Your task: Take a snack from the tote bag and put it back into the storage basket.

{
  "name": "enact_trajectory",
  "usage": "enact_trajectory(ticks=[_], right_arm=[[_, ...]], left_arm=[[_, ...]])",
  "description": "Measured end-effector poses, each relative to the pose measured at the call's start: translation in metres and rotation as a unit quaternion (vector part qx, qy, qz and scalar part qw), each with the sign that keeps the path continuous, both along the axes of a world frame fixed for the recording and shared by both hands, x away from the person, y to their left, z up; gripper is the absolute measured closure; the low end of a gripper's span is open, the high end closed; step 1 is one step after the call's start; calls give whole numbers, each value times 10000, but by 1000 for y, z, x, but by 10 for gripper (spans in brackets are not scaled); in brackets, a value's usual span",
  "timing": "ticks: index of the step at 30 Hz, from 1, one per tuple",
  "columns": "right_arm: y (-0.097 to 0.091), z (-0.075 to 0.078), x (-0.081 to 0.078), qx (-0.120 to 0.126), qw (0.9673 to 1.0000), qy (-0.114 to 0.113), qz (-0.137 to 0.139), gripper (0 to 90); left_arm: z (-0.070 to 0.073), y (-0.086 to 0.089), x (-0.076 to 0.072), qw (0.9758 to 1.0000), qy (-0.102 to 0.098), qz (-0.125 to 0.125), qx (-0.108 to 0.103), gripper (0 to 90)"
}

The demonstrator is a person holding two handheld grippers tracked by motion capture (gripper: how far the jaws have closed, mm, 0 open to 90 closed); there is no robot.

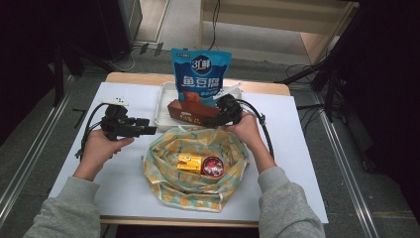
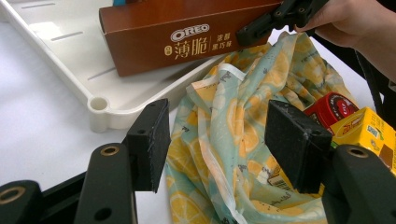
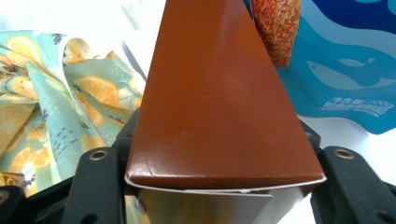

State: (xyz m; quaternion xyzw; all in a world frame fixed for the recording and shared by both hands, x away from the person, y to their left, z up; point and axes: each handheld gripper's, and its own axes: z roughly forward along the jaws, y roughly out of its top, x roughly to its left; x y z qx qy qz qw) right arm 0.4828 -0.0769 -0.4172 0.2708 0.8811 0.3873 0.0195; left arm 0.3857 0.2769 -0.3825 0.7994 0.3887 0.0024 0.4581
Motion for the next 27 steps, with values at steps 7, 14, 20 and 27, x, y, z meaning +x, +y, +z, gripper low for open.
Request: enact_trajectory(ticks=[7, 14, 20, 27], right_arm=[[0, -6, 4, -43, 10000, 80, -11, 397], [-2, -13, 9, 38, 9999, 48, -118, 382], [-4, -15, 13, 103, 9998, 110, -115, 375], [-9, -21, 18, 169, 9994, 203, -205, 305]], left_arm=[[0, 1, 0, 10000, -6, 17, -14, 406], [0, 0, 0, 10000, -2, -9, -7, 405], [0, 0, 0, 10000, -19, 0, -12, 407], [0, -2, 0, 10000, -9, -32, 16, 408]])
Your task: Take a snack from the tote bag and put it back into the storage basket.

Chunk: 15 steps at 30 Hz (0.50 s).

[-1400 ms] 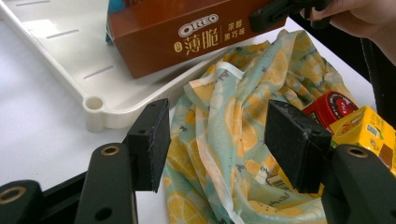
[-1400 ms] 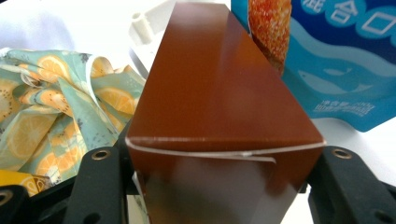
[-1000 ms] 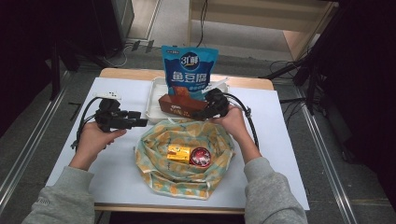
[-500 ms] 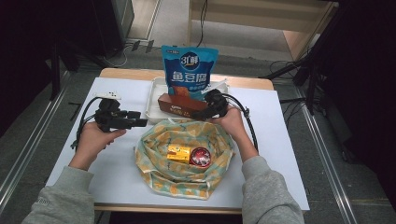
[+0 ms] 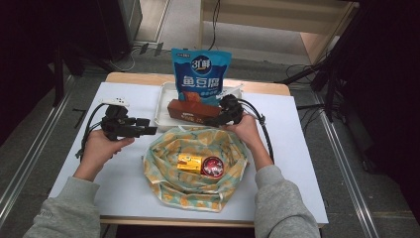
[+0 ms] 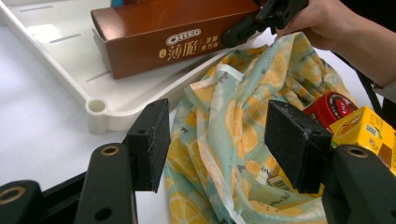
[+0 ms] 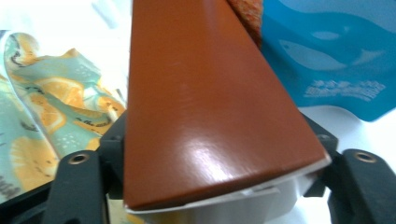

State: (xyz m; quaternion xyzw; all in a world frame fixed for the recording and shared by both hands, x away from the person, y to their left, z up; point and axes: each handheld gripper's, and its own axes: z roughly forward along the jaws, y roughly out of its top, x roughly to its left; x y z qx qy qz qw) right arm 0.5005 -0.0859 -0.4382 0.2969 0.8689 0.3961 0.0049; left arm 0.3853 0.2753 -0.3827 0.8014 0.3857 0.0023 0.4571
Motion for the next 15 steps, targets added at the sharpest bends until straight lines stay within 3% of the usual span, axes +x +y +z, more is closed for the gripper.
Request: enact_trajectory(ticks=[7, 15], right_arm=[[-6, 1, 1, -62, 9996, -70, -252, 198], [-12, 16, -4, -90, 9989, -263, -384, 195]], left_arm=[[1, 0, 0, 10000, 2, -4, -8, 410], [1, 1, 0, 10000, -5, 1, -17, 410]])
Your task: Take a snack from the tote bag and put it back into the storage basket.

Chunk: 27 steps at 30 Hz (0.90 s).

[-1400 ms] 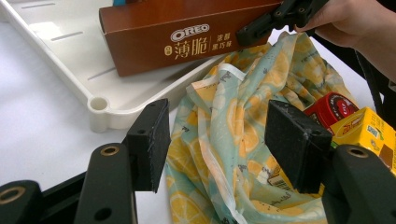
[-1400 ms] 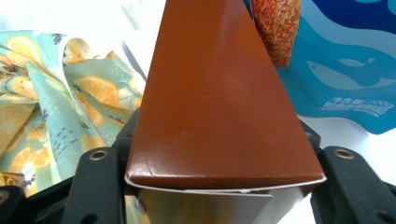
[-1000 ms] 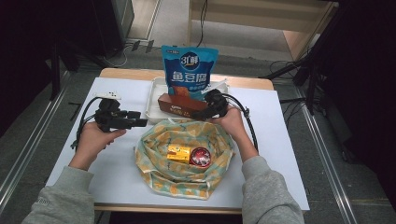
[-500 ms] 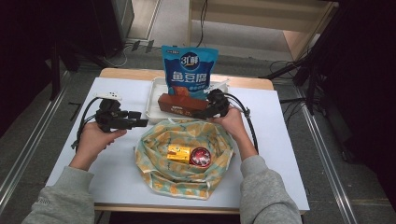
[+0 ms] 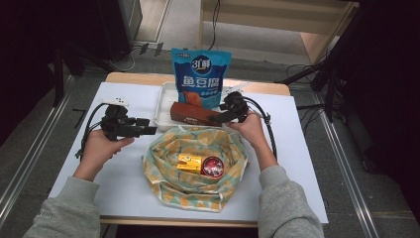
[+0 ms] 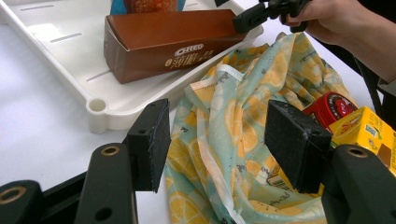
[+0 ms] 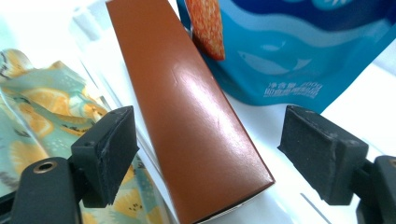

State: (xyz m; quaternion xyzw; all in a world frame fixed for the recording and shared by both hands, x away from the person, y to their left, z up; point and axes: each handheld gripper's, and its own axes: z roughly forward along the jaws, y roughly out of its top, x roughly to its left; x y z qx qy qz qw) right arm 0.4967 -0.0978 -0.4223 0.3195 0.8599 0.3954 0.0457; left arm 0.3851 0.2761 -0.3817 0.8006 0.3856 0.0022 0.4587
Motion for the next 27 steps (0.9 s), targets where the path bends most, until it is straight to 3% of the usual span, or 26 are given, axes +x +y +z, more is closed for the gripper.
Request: enact_trajectory(ticks=[3, 9, 12, 27], right_arm=[[2, 8, -5, -47, 9999, -126, -87, 214], [5, 19, -16, 240, 9994, -234, -65, 362], [9, 17, -20, 371, 9991, -186, -66, 413], [38, 1, -30, 252, 9994, 24, 245, 803]], left_arm=[[1, 0, 0, 10000, -3, 9, -5, 410], [3, 0, -1, 10000, -25, 27, 6, 421], [3, 0, -1, 10000, -8, 24, 4, 421], [1, 1, -2, 10000, 7, 16, 40, 423]])
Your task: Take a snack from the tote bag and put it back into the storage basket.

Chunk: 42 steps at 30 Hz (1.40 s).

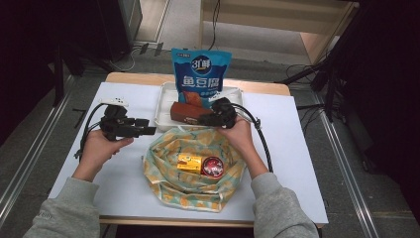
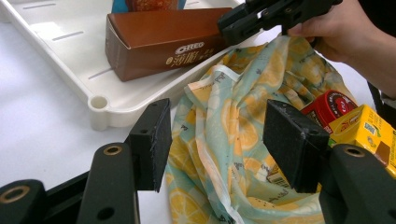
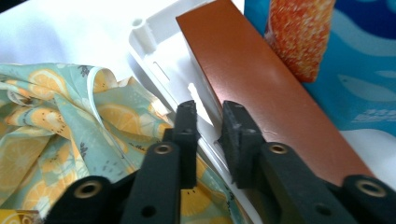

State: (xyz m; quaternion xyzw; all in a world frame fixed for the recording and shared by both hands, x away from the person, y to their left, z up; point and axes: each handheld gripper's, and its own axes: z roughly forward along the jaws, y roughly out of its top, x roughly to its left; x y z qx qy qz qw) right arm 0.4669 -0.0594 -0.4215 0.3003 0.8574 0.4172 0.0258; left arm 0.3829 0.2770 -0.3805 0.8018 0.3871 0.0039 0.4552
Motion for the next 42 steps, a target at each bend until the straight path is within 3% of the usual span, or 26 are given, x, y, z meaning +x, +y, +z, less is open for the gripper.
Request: enact_trajectory(ticks=[4, 11, 21, 34, 42], right_arm=[[3, -6, 1, -53, 10000, 40, 26, 890], [10, -13, 3, -241, 9996, 8, 120, 900], [15, -17, 11, -489, 9988, -70, -21, 900], [16, -25, 20, -378, 9985, -81, -375, 900], [25, -26, 29, -436, 9971, -118, -609, 900]], left_arm=[[0, 1, -1, 10000, 6, 16, 9, 422], [-1, 2, -1, 10000, 15, 16, 16, 422], [-2, 1, -1, 10000, 29, 17, 26, 422], [-3, 1, -1, 10000, 40, 9, 18, 422], [-3, 2, 0, 10000, 60, 15, 20, 421]])
